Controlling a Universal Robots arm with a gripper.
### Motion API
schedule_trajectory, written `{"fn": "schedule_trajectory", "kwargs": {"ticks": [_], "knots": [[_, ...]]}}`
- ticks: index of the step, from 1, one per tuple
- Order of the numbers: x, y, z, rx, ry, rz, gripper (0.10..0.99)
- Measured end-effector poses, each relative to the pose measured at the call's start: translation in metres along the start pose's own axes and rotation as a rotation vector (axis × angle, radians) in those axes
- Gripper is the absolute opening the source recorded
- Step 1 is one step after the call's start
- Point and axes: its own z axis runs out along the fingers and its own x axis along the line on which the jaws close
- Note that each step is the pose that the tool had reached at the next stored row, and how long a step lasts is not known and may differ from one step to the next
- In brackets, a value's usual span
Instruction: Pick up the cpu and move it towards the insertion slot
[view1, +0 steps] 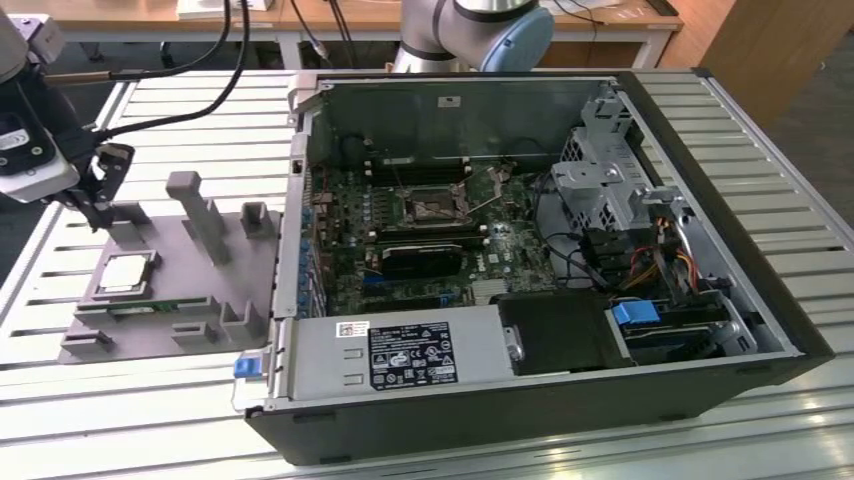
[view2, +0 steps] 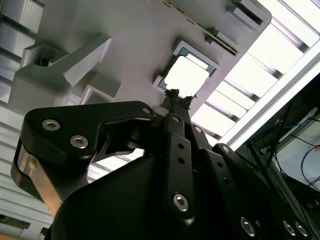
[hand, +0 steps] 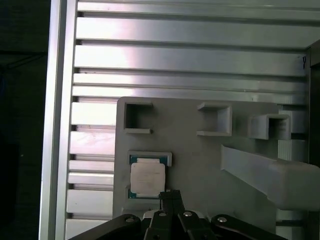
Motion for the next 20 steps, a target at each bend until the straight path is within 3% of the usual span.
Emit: {"fn": "schedule_trajectory", "kwargs": {"ticks": [20], "knots": [[0.0007, -0.0011, 0.029, 0.0, -0.0002, 0.0, 0.102]]}}
